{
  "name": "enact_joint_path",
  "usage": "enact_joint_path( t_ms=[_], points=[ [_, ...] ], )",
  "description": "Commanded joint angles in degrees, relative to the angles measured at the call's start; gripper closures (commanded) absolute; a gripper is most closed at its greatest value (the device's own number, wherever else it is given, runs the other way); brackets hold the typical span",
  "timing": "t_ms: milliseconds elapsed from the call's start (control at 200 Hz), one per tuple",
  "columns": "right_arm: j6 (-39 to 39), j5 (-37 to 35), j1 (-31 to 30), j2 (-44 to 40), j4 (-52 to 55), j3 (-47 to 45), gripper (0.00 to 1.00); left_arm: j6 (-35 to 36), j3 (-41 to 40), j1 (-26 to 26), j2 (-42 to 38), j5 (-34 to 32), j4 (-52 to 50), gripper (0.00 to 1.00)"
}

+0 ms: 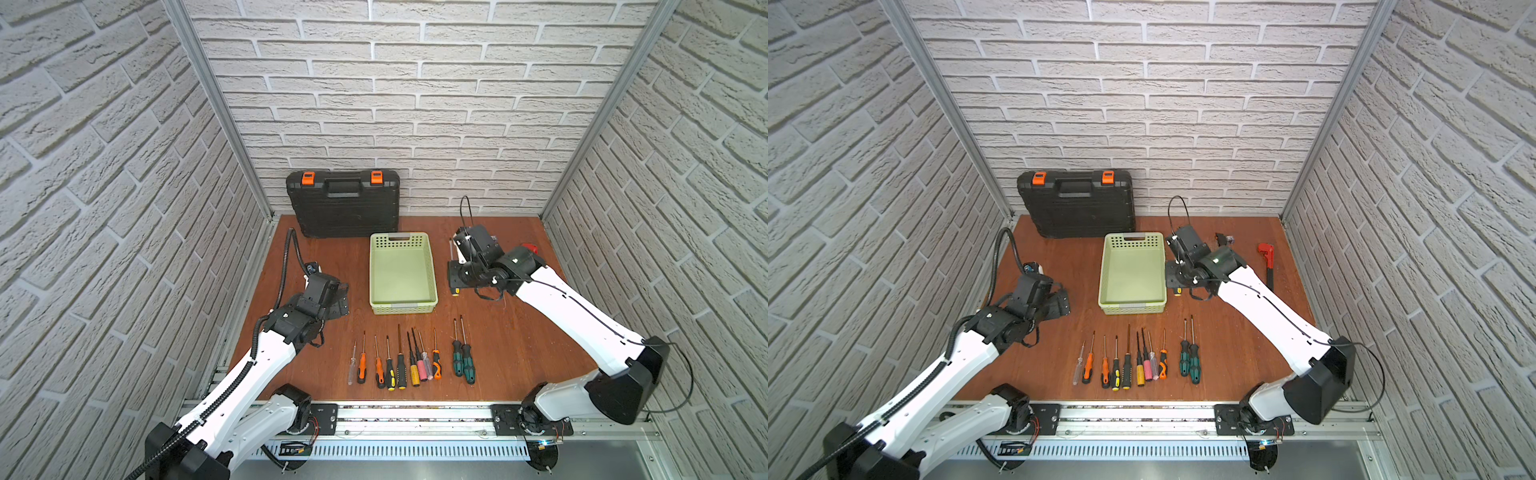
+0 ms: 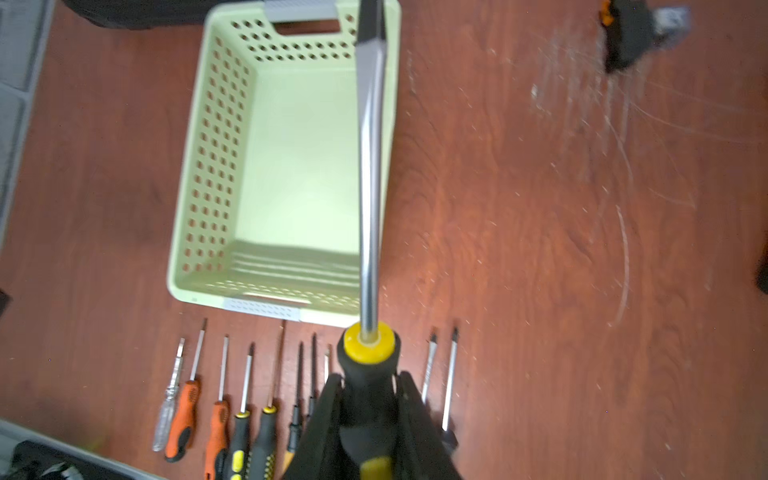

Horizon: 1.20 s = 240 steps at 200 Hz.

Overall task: Put the screwdriver in the bin
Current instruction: Place the screwdriver into the bin.

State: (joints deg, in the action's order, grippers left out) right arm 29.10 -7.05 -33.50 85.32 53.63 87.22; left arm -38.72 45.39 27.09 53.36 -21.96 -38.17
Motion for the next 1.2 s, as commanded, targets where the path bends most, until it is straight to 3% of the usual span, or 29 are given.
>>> enact_joint_path(
  t_ms=[0,185,410,795,1195],
  points=[
    [-5.4,6.7,-0.3,6.5,-3.9,5.9,0.94,-3.7,0.3,-0.1,-1.8,1.7,-4.6,0.02],
    [-6.1,10.0,-0.5,18.4,-4.8,14.6,0.94,-5.3,-1.2,0.1,-6.1,1.7,-6.1,0.02],
    [-6.1,8.0,-0.4,27.1,-4.0,18.2,0.95,-4.5,-1.9,0.0,-8.8,0.2,-6.6,0.02],
    [-2.5,9.3,1.3,34.8,-6.7,15.8,0.95,-4.3,-3.7,-0.1,-9.6,1.4,-5.5,0.02],
    [0.0,8.5,2.0,36.0,-10.8,10.7,0.93,-4.1,-3.9,-0.1,-7.3,2.5,-2.9,0.02]
  ],
)
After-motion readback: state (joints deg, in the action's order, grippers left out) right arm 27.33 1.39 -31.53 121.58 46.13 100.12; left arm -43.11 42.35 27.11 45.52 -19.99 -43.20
